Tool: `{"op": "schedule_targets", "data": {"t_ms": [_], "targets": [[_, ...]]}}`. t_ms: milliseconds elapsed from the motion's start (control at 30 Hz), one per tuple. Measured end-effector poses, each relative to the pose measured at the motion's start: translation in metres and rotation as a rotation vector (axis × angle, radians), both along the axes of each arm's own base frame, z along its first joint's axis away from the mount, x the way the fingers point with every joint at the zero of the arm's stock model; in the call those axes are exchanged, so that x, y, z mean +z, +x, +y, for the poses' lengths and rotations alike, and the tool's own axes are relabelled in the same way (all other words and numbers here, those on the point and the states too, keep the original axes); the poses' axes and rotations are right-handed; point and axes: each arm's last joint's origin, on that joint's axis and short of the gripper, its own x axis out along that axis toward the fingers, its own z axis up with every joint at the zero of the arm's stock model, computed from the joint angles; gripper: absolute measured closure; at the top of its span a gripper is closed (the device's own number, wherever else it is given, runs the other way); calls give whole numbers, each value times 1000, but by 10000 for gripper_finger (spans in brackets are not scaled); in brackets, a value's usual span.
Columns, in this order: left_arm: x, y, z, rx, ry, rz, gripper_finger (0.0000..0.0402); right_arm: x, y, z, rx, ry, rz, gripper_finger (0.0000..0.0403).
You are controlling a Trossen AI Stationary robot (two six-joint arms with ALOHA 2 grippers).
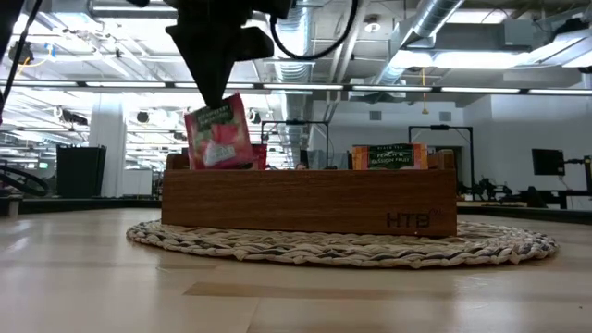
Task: Pick & Place Tea
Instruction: Put the red tea bag into the left section of the wooden organizer
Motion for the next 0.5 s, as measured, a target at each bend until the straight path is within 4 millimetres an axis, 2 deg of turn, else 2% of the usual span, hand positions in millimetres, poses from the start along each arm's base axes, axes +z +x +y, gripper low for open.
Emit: {"op": "schedule_targets", "data": {"t_ms": [233, 500], "targets": [[-10, 3, 0, -23, 27, 37, 401, 0, 0, 0, -4, 3, -2, 148], [-10, 1, 1, -42, 44, 59, 401, 0, 0, 0, -5, 5, -3, 148]]}}
